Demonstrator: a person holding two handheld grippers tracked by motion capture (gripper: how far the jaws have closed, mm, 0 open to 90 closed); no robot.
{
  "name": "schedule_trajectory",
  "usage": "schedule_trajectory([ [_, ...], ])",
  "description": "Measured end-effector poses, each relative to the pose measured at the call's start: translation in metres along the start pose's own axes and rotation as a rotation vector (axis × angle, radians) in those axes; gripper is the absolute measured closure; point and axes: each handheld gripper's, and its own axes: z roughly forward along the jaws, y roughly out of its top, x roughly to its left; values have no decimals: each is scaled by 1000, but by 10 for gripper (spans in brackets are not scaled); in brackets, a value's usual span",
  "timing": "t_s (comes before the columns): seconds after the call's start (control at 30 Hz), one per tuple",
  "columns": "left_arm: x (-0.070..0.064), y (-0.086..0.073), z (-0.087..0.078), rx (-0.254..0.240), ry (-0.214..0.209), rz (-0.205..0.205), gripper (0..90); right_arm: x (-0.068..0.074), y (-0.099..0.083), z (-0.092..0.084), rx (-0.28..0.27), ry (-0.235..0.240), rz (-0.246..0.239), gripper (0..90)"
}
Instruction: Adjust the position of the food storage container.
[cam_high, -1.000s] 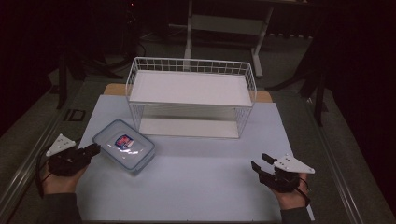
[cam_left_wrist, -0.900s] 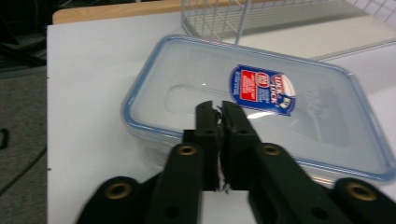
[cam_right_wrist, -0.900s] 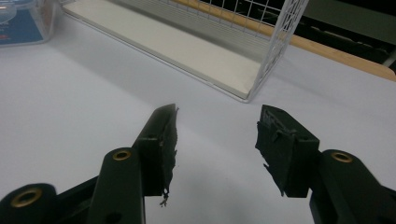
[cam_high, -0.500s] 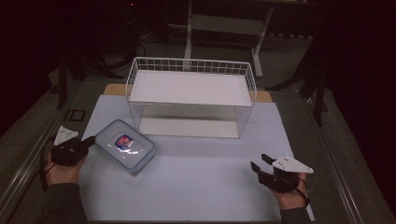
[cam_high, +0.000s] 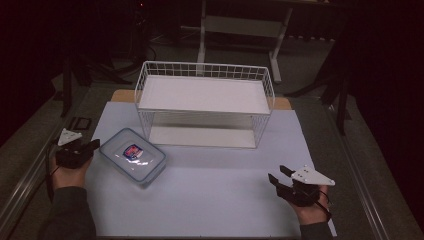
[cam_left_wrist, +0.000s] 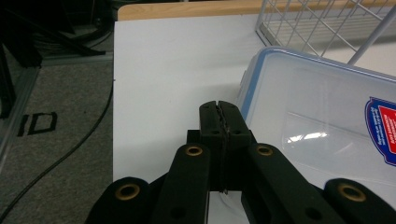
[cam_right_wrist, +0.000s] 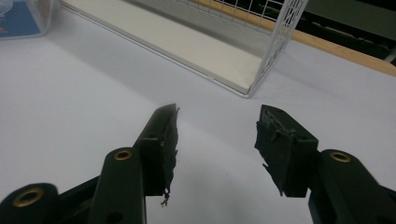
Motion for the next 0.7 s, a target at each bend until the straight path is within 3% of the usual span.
schedule_trajectory([
  [0.07,2,0,2,-2,-11,-17,899,0,0,0,-1,2,-1,479],
  [0.3,-3,7,12,6,-1,20,897,1,0,1,6,5,1,489],
  [0.47,0,7,17,22,4,12,897,1,0,1,7,8,-1,492],
  [0.57,2,6,17,35,-11,-4,898,1,0,1,7,10,0,493],
  [0.7,-3,5,16,56,-29,23,898,1,0,1,4,13,2,494],
])
